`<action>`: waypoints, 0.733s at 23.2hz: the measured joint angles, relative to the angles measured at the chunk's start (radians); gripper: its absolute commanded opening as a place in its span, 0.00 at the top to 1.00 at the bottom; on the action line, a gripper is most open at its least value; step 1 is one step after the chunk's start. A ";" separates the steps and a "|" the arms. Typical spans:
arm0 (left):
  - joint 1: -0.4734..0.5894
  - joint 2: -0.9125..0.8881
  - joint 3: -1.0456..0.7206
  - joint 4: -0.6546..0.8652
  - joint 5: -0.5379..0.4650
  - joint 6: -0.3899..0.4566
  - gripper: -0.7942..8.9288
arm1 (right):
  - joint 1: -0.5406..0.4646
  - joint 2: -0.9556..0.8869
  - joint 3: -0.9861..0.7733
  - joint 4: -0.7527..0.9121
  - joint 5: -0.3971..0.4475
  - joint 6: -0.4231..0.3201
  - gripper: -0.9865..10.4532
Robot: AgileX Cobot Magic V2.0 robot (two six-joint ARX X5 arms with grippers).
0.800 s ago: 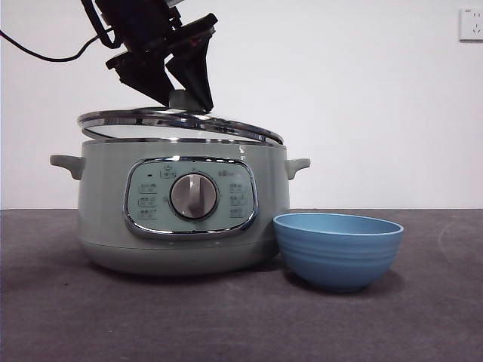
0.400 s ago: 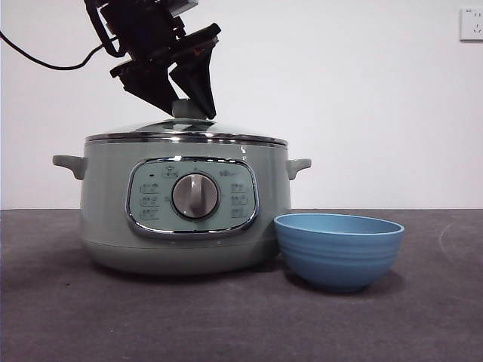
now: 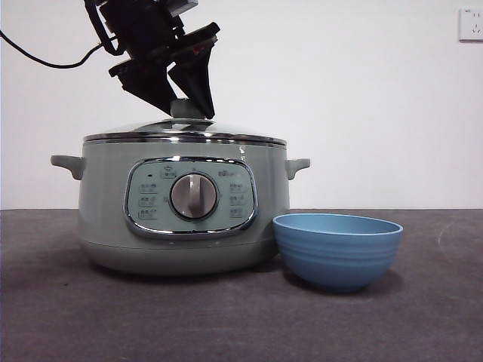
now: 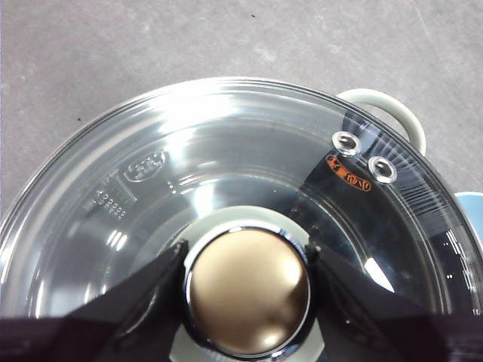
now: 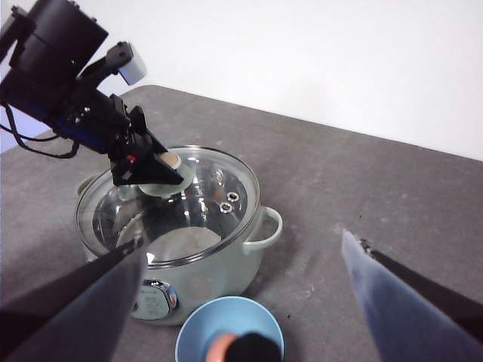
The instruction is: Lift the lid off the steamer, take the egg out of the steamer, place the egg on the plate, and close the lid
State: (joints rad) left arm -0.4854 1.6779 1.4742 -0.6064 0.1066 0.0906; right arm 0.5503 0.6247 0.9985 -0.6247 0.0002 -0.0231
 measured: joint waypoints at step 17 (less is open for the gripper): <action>0.026 -0.236 -0.004 -0.077 0.000 0.006 0.41 | 0.000 0.000 0.000 -0.071 0.000 0.000 0.53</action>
State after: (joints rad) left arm -0.4591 1.4422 1.4704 -0.6834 0.1070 0.0967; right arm 0.5503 0.6247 0.9985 -0.6956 0.0002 -0.0231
